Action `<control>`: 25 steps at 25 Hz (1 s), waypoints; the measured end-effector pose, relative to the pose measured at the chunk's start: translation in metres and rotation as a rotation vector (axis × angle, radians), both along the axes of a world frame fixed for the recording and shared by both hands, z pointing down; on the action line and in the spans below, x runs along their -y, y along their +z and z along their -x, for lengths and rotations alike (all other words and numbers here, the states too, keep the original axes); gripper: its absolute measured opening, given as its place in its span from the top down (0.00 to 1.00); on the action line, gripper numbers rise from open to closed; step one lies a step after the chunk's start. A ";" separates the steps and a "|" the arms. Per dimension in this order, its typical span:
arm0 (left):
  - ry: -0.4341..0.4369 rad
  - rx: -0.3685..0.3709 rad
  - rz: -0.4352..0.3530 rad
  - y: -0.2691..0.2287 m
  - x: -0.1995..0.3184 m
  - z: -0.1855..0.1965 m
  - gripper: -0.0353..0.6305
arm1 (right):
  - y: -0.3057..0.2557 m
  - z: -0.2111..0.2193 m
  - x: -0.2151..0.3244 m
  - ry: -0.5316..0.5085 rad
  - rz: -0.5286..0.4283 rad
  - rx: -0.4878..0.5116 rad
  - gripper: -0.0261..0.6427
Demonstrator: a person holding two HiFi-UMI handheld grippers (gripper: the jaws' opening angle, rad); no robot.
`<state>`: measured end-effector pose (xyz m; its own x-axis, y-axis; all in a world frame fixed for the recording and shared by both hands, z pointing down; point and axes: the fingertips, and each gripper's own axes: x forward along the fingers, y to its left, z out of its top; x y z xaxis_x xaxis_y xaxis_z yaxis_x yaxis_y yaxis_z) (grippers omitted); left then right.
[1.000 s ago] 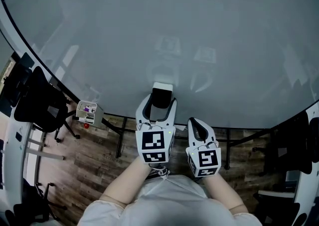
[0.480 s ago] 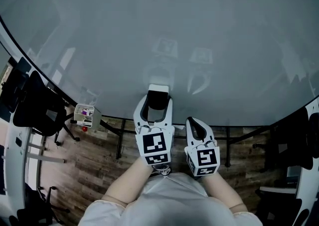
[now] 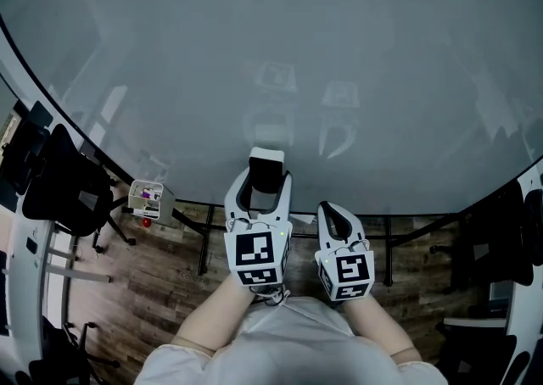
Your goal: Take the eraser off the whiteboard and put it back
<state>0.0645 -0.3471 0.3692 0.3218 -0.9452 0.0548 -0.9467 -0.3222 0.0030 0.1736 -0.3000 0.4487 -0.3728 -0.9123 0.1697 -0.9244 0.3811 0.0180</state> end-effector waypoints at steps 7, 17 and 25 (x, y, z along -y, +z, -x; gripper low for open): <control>0.017 0.011 0.042 0.026 -0.019 0.018 0.55 | -0.001 0.013 -0.008 -0.007 0.004 0.013 0.92; 0.077 0.073 0.109 0.080 -0.059 0.028 0.55 | -0.005 0.026 -0.024 -0.001 -0.004 0.033 0.92; 0.096 0.069 0.115 0.088 -0.066 0.032 0.55 | -0.001 0.032 -0.031 0.012 -0.014 0.003 0.92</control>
